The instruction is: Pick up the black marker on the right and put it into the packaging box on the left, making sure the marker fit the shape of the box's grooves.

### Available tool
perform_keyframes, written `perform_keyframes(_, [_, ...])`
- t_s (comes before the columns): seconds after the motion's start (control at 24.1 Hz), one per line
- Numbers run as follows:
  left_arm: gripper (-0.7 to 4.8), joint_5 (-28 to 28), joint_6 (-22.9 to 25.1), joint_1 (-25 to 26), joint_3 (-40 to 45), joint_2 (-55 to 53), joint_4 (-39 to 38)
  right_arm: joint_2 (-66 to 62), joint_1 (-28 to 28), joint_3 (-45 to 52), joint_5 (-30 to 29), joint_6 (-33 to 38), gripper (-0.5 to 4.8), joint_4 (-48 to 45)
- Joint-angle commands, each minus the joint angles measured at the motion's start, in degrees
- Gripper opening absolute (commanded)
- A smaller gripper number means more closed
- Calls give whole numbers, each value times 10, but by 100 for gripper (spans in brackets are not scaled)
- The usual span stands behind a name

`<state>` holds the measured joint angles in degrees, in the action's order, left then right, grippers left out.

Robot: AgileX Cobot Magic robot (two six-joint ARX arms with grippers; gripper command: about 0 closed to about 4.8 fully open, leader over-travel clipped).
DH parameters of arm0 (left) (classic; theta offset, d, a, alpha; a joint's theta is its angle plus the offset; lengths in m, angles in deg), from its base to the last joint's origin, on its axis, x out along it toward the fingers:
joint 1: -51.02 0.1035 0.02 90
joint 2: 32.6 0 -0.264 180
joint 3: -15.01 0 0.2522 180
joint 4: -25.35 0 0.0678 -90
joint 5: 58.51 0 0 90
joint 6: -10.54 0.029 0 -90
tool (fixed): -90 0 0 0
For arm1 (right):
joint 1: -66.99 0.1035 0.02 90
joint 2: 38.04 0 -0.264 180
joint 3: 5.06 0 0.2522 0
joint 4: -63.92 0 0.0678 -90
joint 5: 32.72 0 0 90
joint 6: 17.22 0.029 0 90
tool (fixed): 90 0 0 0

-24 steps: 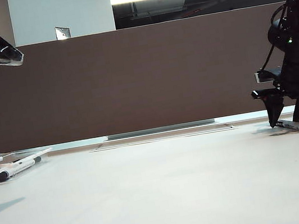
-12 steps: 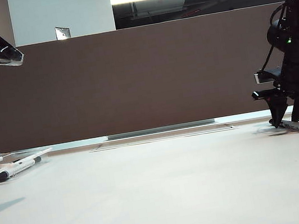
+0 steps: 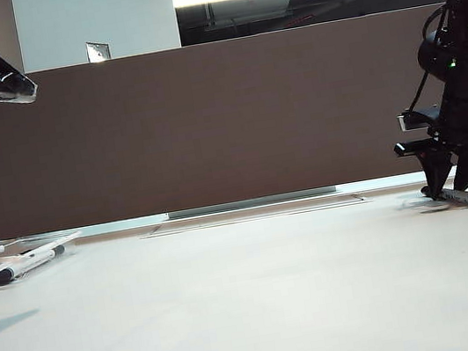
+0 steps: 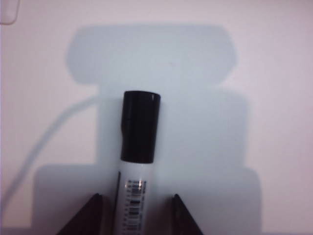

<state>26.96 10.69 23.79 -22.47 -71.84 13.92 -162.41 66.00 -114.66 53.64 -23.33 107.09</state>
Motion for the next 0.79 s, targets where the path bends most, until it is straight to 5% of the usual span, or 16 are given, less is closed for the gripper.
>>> perform_keyframes(0.04, [-6,-2,-2,0,-2,0,7,-1,2,1,-3,-2,201,21])
perform_keyframes(0.42, [-6,-2,-2,0,-2,0,7,-1,7,1,-3,-2,192,21])
perform_keyframes(0.54, [-6,-2,-2,0,-2,0,7,-1,13,1,-3,-2,52,21])
perform_keyframes(0.79, [-6,-2,-2,0,-2,0,7,0,14,1,-3,-2,-6,21])
